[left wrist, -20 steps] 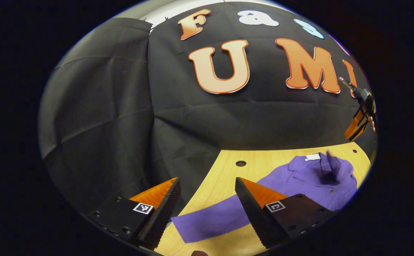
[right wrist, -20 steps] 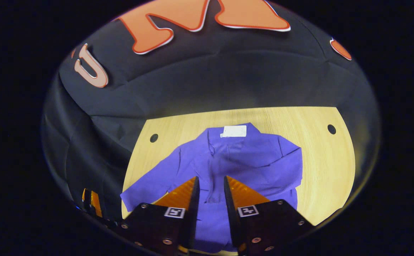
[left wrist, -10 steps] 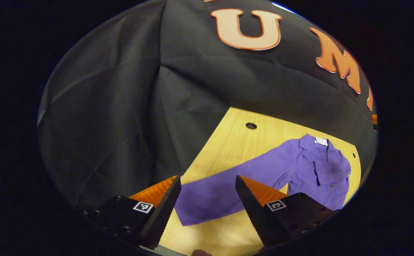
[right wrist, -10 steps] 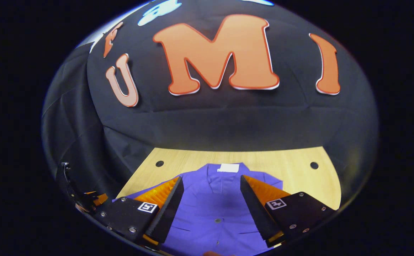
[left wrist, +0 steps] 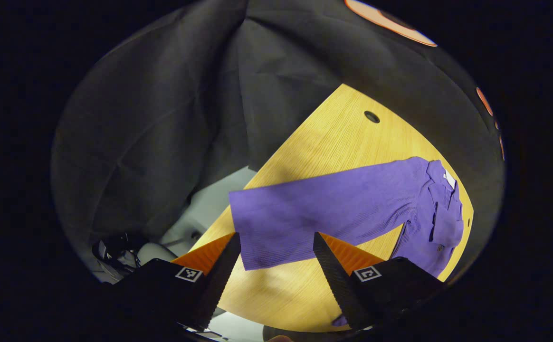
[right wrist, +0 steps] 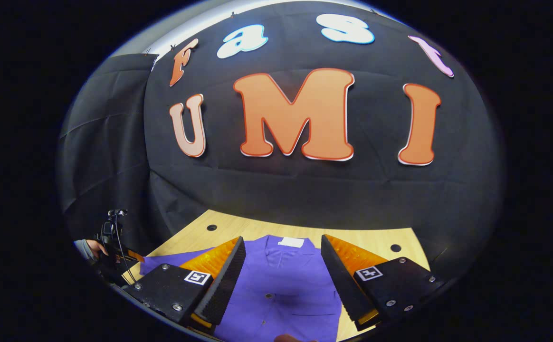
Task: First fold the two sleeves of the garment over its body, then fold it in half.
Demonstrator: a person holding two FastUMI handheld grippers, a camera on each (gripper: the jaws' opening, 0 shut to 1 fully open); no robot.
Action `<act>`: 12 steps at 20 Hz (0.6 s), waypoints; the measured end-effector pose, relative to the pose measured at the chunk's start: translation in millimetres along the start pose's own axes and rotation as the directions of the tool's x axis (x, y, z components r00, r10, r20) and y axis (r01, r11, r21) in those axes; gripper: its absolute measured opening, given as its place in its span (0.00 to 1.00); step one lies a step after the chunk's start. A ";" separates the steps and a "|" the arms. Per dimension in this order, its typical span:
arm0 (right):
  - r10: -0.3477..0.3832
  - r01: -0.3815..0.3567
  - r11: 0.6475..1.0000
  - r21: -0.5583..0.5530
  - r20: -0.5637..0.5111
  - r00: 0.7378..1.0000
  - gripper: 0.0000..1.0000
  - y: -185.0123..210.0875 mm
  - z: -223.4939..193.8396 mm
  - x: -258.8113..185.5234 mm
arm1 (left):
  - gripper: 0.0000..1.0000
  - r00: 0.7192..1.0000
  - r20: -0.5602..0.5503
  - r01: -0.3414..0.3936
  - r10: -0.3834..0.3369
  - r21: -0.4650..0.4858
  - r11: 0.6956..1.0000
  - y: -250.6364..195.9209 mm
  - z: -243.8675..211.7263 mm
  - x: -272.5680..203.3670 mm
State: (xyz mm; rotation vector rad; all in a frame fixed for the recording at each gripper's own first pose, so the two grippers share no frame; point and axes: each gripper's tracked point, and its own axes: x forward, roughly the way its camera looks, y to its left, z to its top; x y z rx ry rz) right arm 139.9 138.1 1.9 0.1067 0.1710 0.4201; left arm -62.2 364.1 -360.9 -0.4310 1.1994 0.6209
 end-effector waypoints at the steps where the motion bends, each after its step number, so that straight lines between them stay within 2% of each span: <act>1: -0.018 0.018 1.000 -0.010 0.014 1.000 0.95 -7.0 2.0 -6.1 | 0.99 1.000 -0.028 0.002 -0.002 -0.016 1.000 2.6 -3.6 4.4; 4: -0.064 0.065 0.997 -0.034 0.042 0.997 0.94 -23.4 1.4 -20.9 | 0.99 0.995 -0.102 -0.013 0.006 -0.063 0.998 11.8 -9.8 22.5; 11: -0.141 0.142 0.989 -0.035 0.029 0.990 0.95 -50.0 -11.8 -36.6 | 0.96 0.969 -0.245 -0.055 0.013 -0.161 0.985 25.0 -17.1 56.1; 12: -0.149 0.150 0.988 -0.036 0.033 0.988 0.95 -53.2 -11.7 -38.7 | 0.92 0.965 -0.261 -0.066 0.020 -0.170 0.983 24.7 -16.8 60.8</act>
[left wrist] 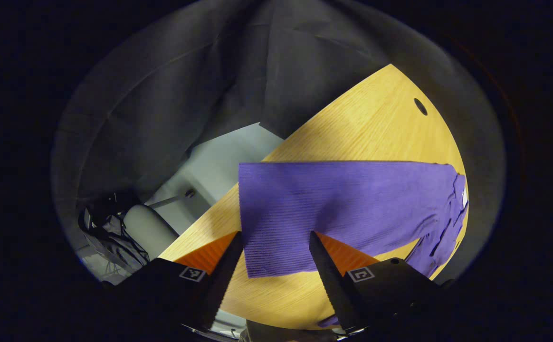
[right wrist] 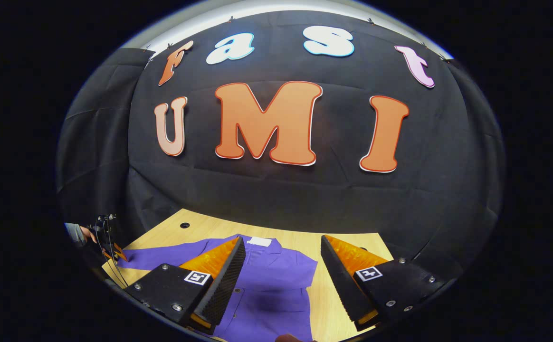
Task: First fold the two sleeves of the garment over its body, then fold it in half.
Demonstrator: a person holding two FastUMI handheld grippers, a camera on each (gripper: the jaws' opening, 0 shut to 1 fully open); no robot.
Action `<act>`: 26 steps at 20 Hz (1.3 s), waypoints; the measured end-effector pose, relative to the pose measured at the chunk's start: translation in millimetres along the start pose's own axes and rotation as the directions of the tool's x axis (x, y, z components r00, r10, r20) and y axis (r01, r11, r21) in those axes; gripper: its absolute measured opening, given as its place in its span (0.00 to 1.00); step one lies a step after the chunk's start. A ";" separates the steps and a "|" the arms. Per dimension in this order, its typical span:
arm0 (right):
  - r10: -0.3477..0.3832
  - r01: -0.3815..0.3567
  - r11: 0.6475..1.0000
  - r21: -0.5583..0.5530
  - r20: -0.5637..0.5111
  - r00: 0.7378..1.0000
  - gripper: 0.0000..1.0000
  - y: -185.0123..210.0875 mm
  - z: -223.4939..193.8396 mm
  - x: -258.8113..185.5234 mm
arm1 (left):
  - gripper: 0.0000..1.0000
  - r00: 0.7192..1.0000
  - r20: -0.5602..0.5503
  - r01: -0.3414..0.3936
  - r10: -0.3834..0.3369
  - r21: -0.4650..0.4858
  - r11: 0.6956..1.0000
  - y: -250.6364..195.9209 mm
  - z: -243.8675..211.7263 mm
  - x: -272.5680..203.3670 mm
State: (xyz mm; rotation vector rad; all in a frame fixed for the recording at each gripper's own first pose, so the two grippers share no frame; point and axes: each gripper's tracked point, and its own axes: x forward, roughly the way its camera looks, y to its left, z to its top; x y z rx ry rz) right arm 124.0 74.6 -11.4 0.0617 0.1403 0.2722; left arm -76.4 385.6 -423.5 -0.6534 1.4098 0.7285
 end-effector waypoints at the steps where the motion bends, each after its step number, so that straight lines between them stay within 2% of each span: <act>1: -0.013 0.013 1.000 -0.002 -0.001 1.000 0.95 -4.7 -0.2 -1.1 | 0.89 0.999 -0.017 -0.027 0.027 0.007 1.000 2.6 1.5 2.4; 4: -0.031 0.031 0.999 0.011 0.005 1.000 0.95 -13.8 -0.3 -2.1 | 0.73 0.994 -0.060 -0.091 0.093 0.035 0.995 7.5 0.4 1.2; 5: -0.031 0.031 0.999 0.022 0.003 1.000 0.95 -14.9 -0.9 -2.6 | 0.70 0.994 -0.056 -0.087 0.089 0.048 0.995 4.0 3.0 1.5; 6: -0.036 0.036 0.999 0.030 0.003 0.999 0.95 -17.3 -3.0 -2.9 | 0.58 0.995 -0.066 -0.075 0.079 0.060 0.995 -0.9 2.4 1.7; 8: -0.040 0.040 0.999 0.035 0.003 0.999 0.95 -21.5 -5.0 -2.4 | 0.24 0.996 -0.060 -0.063 0.068 0.071 0.995 -9.8 3.1 4.0; 9: -0.037 0.036 0.999 0.036 0.003 0.999 0.95 -22.4 -5.5 -2.7 | 0.16 0.996 -0.059 -0.055 0.060 0.082 0.995 -12.6 3.5 3.5; 11: -0.040 0.039 0.999 0.035 0.003 0.999 0.95 -25.9 -5.0 -2.3 | 0.10 0.998 -0.050 -0.030 0.035 0.096 0.995 -16.0 4.1 1.4; 14: -0.037 0.036 0.999 0.038 0.007 0.999 0.95 -31.2 -3.0 -2.6 | 0.10 1.000 -0.016 -0.018 0.020 0.145 0.989 -26.9 8.2 -14.9; 18: -0.037 0.036 0.999 0.038 0.020 0.999 0.95 -38.8 -1.0 1.4 | 0.10 0.996 0.054 0.050 -0.066 0.249 0.967 -86.4 17.2 -55.3; 21: -0.040 0.039 0.999 0.010 0.023 0.999 0.95 -45.7 -2.0 1.8 | 0.10 0.985 0.097 0.101 -0.140 0.331 0.938 -136.3 18.9 -91.9; 26: -0.061 0.062 0.997 -0.041 0.044 0.997 0.95 -63.0 -5.5 -1.2 | 0.10 0.965 0.145 0.126 -0.219 0.474 0.872 -207.4 13.4 -141.3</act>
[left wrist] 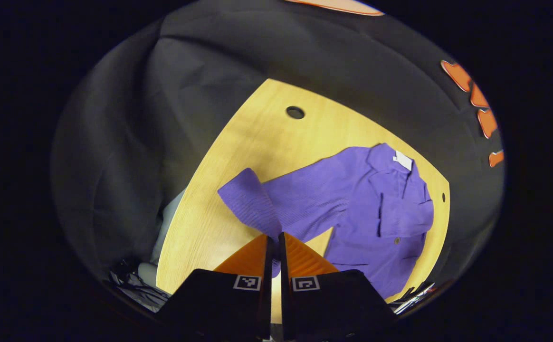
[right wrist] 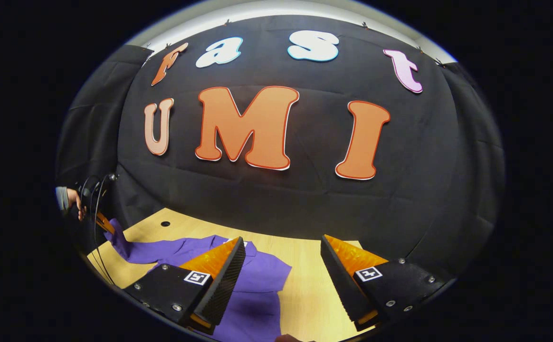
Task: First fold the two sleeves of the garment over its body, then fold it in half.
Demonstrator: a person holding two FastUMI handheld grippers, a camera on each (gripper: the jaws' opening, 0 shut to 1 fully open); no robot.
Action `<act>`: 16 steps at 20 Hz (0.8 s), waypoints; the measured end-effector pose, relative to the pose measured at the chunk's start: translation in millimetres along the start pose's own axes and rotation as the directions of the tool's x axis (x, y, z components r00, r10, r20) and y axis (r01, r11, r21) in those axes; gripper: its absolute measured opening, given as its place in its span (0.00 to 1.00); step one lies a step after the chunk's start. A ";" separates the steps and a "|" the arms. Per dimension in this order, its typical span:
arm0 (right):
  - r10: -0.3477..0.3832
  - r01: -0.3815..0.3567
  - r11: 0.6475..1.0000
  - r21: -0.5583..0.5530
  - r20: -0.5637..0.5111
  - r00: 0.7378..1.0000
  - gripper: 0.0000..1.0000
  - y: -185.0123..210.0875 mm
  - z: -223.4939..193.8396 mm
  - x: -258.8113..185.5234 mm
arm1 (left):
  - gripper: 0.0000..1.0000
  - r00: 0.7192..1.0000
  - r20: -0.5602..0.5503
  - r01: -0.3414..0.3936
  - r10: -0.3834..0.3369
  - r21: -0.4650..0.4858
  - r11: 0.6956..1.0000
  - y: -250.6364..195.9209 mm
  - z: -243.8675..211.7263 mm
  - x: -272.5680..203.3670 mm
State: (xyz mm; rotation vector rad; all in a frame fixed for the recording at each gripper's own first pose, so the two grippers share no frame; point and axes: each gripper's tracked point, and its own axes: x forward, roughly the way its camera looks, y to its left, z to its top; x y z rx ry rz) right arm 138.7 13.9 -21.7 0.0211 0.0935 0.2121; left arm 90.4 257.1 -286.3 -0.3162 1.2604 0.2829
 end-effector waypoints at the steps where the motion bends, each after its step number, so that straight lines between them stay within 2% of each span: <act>1: 0.001 -0.001 1.000 0.002 -0.003 1.000 0.95 -1.8 -3.4 -0.7 | 0.10 1.000 0.008 0.008 -0.008 0.021 1.000 -16.5 4.3 -3.2; 5: 0.018 -0.018 0.999 0.037 -0.005 1.000 0.95 -9.5 -15.5 -3.2 | 0.10 0.998 0.032 0.051 -0.056 0.140 0.989 -93.2 23.1 -8.8; 7: 0.025 -0.024 0.998 0.053 -0.021 0.999 0.95 -16.3 -25.6 -3.0 | 0.10 0.996 0.045 0.065 -0.076 0.217 0.974 -133.3 32.4 -6.2; 10: 0.041 -0.036 0.994 0.100 -0.040 0.998 0.95 -27.2 -36.5 -4.3 | 0.10 0.995 0.024 0.088 -0.101 0.314 0.945 -185.4 32.5 -0.2; 16: -0.005 0.011 0.991 0.131 -0.048 0.999 0.95 -63.7 -50.6 -9.5 | 0.10 0.990 -0.018 0.133 -0.142 0.472 0.871 -288.9 22.1 17.2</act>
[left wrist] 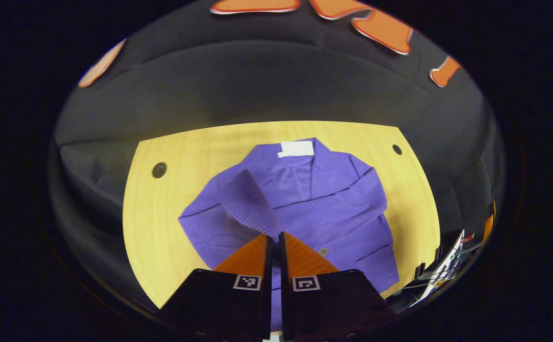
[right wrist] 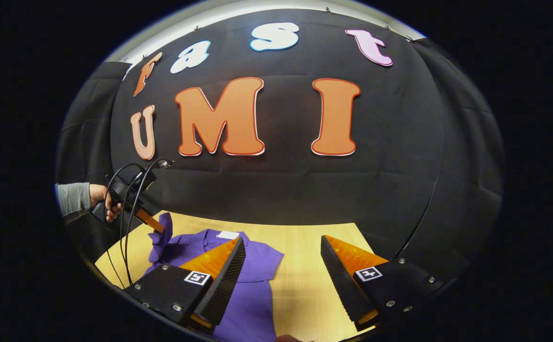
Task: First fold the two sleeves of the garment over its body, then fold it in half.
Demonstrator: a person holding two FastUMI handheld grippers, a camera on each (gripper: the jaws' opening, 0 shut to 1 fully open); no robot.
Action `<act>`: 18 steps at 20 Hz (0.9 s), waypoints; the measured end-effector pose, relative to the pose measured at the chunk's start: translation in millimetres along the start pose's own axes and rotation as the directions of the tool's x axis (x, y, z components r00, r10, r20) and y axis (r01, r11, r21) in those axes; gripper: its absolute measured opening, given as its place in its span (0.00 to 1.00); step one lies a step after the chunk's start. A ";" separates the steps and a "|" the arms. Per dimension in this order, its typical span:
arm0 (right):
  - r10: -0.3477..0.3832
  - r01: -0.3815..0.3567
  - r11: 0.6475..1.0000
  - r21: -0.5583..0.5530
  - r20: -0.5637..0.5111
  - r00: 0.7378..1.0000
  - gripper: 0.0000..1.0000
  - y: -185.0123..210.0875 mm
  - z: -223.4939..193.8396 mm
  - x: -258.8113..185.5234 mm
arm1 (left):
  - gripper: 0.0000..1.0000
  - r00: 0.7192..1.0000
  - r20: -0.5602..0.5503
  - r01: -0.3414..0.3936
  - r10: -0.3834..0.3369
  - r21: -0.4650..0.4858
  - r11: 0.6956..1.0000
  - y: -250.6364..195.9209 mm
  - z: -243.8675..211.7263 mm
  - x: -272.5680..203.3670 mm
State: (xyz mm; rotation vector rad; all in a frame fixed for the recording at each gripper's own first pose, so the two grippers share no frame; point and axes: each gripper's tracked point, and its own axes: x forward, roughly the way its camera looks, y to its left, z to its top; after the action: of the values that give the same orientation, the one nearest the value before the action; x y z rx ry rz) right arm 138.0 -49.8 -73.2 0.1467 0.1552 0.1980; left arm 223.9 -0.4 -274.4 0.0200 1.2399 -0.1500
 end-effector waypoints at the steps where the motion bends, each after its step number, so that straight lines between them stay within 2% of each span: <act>1: -0.002 0.002 1.000 0.002 -0.001 1.000 0.95 -4.0 -0.8 -2.1 | 0.10 1.000 -0.006 0.010 -0.010 0.025 1.000 -14.5 6.3 5.0; 8: -0.019 0.019 1.000 -0.002 -0.023 1.000 0.95 -22.0 -9.7 -4.5 | 0.10 0.997 -0.040 0.071 -0.066 0.163 0.984 -109.6 32.9 56.7; 11: -0.014 0.014 1.000 -0.002 -0.039 0.999 0.95 -23.1 -15.3 -2.5 | 0.10 0.997 -0.030 0.075 -0.071 0.181 0.981 -140.8 44.3 81.5; 12: -0.010 0.010 1.000 -0.007 -0.046 0.999 0.95 -21.9 -17.7 -3.0 | 0.11 0.996 -0.029 0.089 -0.085 0.172 0.981 -150.9 46.7 86.6; 13: -0.017 0.016 1.000 -0.017 -0.049 0.999 0.95 -22.5 -20.4 -5.0 | 0.11 0.991 -0.039 0.133 -0.128 0.159 0.978 -168.2 48.0 89.7; 15: -0.021 0.019 0.999 -0.029 -0.056 0.998 0.95 -23.2 -23.2 -10.3 | 0.23 0.980 -0.029 0.199 -0.197 0.148 0.969 -193.8 50.8 89.7; 16: -0.021 0.019 0.999 -0.034 -0.058 0.998 0.95 -23.3 -25.0 -11.4 | 0.38 0.972 -0.010 0.232 -0.233 0.150 0.961 -203.3 53.2 86.5; 17: -0.024 0.021 0.999 -0.037 -0.059 0.998 0.95 -24.3 -26.6 -13.6 | 0.40 0.965 0.008 0.258 -0.262 0.156 0.953 -211.5 56.4 81.0; 18: -0.026 0.023 0.999 -0.039 -0.059 0.998 0.95 -25.6 -26.8 -13.9 | 0.47 0.955 0.026 0.286 -0.294 0.163 0.944 -218.5 56.7 75.8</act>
State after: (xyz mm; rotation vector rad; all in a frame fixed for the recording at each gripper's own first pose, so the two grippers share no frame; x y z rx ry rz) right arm 124.7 -74.1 -101.6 0.1007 0.2127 0.1810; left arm 273.9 -230.0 -312.9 -0.0296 1.1736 -0.5027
